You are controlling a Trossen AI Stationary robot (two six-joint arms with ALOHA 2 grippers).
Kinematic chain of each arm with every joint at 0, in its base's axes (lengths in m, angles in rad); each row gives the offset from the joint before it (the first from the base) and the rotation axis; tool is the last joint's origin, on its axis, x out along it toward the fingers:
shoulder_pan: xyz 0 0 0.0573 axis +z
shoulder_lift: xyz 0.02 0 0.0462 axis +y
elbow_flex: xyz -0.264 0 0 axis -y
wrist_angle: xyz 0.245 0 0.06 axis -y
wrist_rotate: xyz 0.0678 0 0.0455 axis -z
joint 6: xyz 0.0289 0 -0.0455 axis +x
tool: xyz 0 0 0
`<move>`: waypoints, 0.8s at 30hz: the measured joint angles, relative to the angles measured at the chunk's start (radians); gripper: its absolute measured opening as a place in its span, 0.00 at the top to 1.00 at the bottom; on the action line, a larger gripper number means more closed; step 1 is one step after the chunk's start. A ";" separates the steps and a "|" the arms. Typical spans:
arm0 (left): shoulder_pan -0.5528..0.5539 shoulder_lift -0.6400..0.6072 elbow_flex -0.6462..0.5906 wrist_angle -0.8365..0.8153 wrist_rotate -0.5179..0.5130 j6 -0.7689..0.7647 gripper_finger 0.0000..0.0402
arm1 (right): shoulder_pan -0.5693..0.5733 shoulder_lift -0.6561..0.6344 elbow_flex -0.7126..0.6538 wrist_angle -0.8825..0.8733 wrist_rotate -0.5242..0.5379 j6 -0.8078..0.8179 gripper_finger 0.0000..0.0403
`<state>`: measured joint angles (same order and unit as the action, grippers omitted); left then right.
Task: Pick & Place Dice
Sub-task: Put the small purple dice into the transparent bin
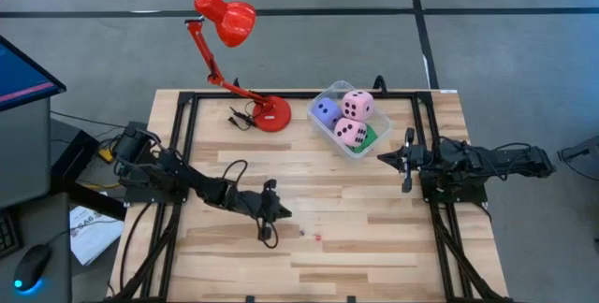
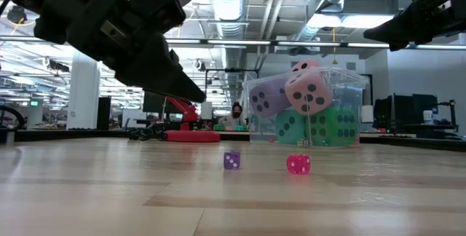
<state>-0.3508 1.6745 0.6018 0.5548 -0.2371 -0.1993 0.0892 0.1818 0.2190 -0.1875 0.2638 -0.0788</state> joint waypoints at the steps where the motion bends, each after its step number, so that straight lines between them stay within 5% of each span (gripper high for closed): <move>1: 0.000 0.000 -0.001 0.001 0.000 0.000 0.95 | 0.000 0.000 0.000 0.000 0.000 0.000 1.00; 24: 0.005 0.000 -0.002 -0.001 -0.001 0.008 0.35 | 0.000 0.000 0.000 -0.003 0.000 0.000 1.00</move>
<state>-0.3458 1.6745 0.6003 0.5537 -0.2379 -0.1909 0.0893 0.1820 0.2189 -0.1902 0.2636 -0.0784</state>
